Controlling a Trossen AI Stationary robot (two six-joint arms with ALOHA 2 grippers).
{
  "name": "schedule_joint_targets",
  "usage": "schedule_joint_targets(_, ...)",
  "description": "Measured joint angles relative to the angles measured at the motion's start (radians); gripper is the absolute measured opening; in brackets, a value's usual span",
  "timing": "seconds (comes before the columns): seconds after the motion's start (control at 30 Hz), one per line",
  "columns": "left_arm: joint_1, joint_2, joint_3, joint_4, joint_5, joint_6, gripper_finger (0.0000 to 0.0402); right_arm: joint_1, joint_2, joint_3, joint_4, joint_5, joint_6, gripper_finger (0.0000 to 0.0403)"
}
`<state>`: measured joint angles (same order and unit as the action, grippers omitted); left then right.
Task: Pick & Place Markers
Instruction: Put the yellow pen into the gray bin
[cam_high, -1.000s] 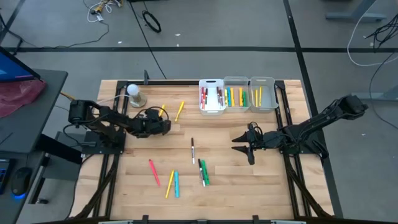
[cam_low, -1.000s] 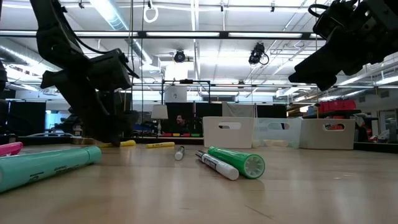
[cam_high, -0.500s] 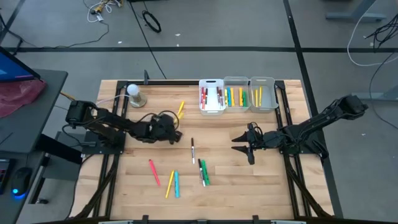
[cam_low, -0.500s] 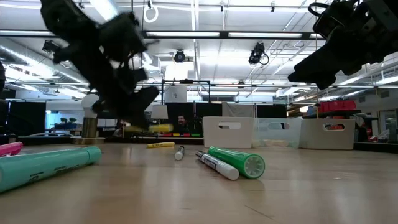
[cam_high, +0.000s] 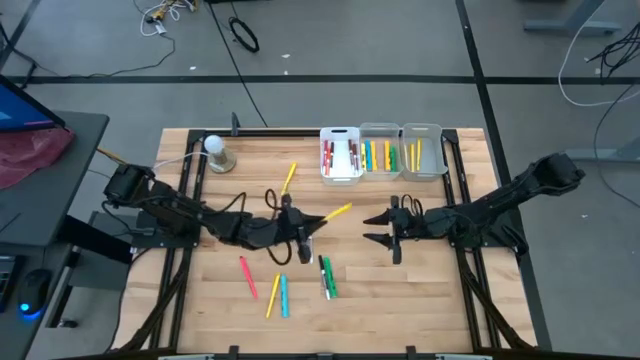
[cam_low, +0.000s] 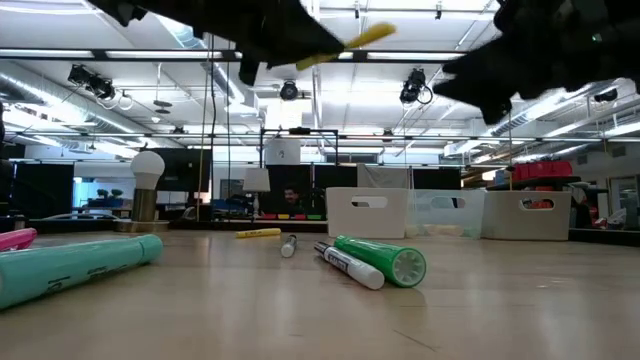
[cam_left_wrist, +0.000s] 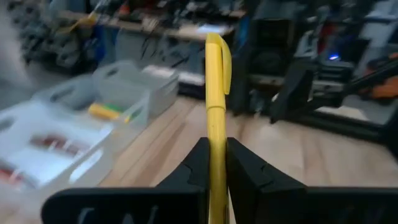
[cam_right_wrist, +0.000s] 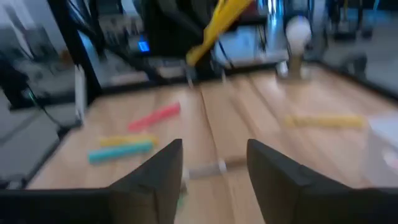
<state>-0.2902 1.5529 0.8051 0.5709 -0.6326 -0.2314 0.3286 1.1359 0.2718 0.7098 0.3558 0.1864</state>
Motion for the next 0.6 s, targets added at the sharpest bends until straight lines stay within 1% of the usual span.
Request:
schedule_joint_targets(0.17, -0.005, 0.062, 0.0, 0.187, 0.062, 0.087, 0.0032, -0.003, 0.157, 0.002, 0.368, -0.008, -0.078, 0.0238)
schedule_joint_targets(0.27, -0.002, 0.095, 0.0, 0.256, 0.07, 0.104, 0.0033, -0.012, 0.233, 0.015, 0.524, -0.008, -0.107, 0.0263)
schedule_joint_targets(0.33, -0.001, 0.109, 0.0, 0.288, 0.084, 0.113, 0.0034, -0.016, 0.271, 0.034, 0.575, -0.008, -0.119, 0.0269)
schedule_joint_targets(0.43, 0.006, 0.123, 0.001, 0.328, 0.121, 0.113, 0.0033, -0.024, 0.309, 0.077, 0.585, -0.008, -0.126, 0.0267)
schedule_joint_targets(0.6, 0.012, 0.125, 0.001, 0.332, 0.135, 0.114, 0.0036, -0.025, 0.344, 0.144, 0.583, -0.008, -0.153, 0.0243)
